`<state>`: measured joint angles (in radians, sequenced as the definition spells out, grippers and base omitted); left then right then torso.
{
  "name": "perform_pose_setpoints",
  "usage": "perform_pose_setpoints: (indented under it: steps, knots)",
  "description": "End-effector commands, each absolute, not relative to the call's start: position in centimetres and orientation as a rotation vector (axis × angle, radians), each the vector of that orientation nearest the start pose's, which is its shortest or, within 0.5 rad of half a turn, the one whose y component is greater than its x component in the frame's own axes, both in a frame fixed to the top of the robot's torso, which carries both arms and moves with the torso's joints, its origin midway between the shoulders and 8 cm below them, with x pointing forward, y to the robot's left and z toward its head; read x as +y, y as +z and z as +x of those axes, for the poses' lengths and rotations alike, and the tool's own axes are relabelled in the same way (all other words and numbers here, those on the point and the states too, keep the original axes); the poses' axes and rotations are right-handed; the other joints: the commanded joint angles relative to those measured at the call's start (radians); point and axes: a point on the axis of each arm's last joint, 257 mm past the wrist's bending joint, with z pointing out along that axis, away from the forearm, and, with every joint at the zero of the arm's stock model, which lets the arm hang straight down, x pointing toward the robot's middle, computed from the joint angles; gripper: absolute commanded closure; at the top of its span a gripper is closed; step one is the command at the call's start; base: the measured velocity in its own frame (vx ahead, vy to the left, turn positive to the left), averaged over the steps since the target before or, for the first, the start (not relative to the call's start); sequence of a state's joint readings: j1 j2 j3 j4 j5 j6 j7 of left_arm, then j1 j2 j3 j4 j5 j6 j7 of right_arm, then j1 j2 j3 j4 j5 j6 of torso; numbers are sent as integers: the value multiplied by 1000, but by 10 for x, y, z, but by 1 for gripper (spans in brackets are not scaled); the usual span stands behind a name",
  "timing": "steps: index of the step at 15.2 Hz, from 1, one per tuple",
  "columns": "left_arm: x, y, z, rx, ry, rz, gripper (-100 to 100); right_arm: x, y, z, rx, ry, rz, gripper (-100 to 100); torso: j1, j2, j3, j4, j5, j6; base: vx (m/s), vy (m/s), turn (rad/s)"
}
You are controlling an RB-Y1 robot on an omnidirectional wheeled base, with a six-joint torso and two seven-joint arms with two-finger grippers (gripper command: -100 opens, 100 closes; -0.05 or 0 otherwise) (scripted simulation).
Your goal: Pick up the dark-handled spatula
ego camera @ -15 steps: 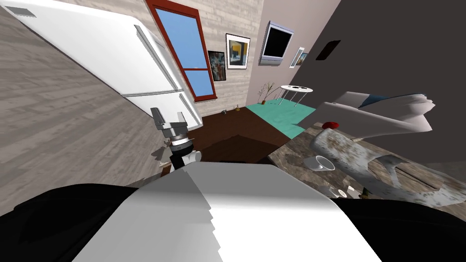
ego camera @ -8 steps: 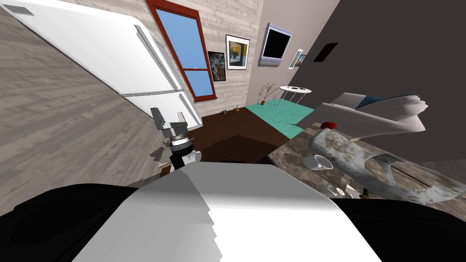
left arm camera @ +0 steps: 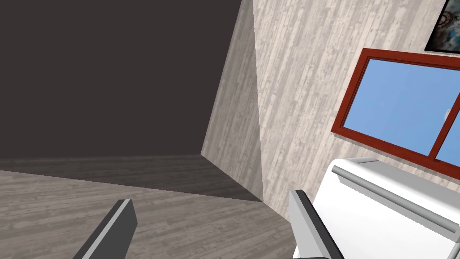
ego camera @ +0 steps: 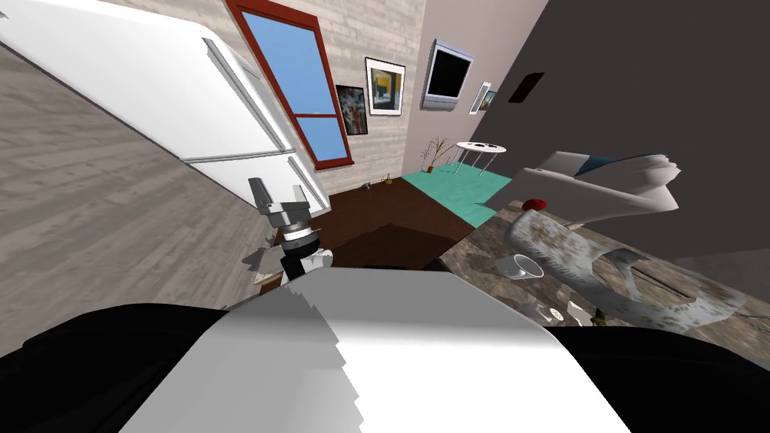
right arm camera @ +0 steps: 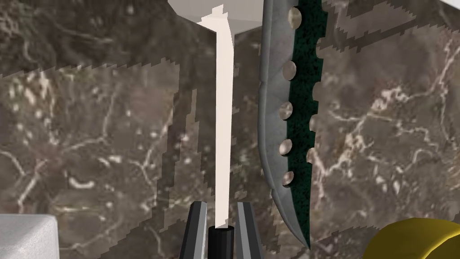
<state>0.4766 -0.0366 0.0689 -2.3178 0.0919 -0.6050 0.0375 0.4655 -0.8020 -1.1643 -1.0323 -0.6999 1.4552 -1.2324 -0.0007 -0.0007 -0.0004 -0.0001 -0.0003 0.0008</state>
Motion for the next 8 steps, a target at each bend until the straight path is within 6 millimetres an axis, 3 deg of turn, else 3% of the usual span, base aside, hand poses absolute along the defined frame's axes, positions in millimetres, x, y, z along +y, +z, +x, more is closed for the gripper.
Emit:
perform_pose_setpoints:
  steps: [1,8]
  knots:
    - [309,67,309,397,-1363,-603,0,-730,-326,-38,1530,-196,-2910,100,0,0,0,0,0,0,27,-17,-59]
    - [309,67,309,397,-1363,-603,0,-720,-321,-33,1496,-190,-2922,100,1,0,0,0,1,0,29,-19,-56]
